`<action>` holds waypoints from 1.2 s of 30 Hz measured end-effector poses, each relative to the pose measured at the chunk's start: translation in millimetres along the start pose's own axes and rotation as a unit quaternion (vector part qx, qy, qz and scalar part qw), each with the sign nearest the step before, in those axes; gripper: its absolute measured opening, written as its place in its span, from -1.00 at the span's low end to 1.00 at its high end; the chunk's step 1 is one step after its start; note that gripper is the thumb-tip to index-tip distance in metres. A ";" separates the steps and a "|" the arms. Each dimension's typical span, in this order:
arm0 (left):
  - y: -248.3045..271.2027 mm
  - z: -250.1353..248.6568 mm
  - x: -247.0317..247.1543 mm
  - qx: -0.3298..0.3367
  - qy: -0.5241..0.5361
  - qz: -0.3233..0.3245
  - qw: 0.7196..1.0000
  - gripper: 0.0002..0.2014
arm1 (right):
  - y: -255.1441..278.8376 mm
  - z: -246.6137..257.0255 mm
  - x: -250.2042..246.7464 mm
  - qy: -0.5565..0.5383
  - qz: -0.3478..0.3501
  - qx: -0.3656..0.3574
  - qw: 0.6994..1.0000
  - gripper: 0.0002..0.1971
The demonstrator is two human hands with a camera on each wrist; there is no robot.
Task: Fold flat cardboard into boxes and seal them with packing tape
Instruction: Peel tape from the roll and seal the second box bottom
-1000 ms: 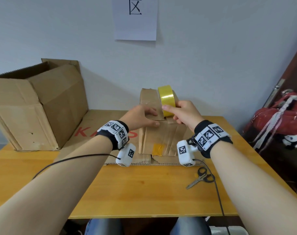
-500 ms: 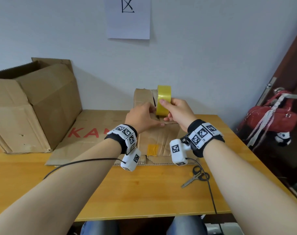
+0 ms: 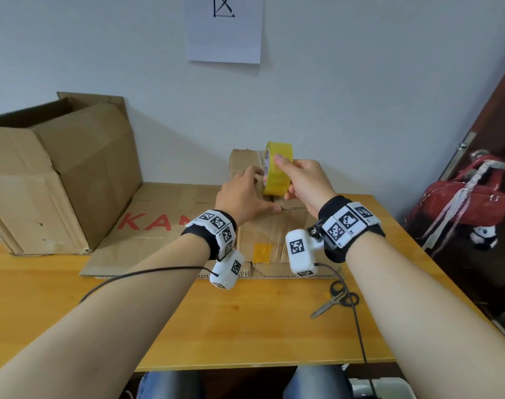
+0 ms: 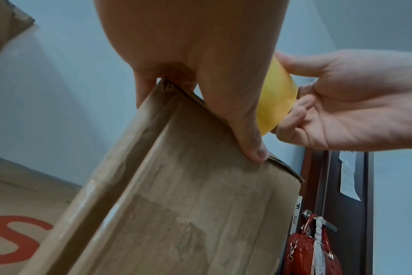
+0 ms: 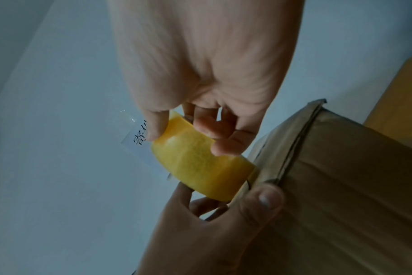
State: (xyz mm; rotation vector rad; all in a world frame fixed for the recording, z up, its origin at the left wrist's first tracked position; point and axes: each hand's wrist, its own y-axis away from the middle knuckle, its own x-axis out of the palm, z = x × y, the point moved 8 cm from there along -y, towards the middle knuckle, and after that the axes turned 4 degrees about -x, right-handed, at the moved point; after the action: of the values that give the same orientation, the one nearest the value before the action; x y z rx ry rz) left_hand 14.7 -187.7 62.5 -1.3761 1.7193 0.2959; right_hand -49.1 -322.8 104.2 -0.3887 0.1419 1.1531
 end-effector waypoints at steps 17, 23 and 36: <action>1.3 -2.3 5.7 0.015 -0.016 -0.016 1.000 -0.12 | 34.4 23.4 -12.6 -0.057 0.009 0.054 0.997 -0.65; 7.3 -2.4 5.9 0.021 -0.033 -0.015 0.999 -0.17 | 43.1 21.3 -10.6 -0.090 0.020 0.057 0.994 -0.63; 14.6 2.3 9.0 0.034 -0.006 -0.036 0.999 -0.07 | 41.3 11.0 0.7 -0.025 0.020 0.019 0.999 -0.29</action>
State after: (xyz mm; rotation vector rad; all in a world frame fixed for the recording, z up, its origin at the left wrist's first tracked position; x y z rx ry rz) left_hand 3.1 -187.0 49.6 -1.3798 1.6525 0.2025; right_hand -87.4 -303.8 104.9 -0.3231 0.1280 1.1979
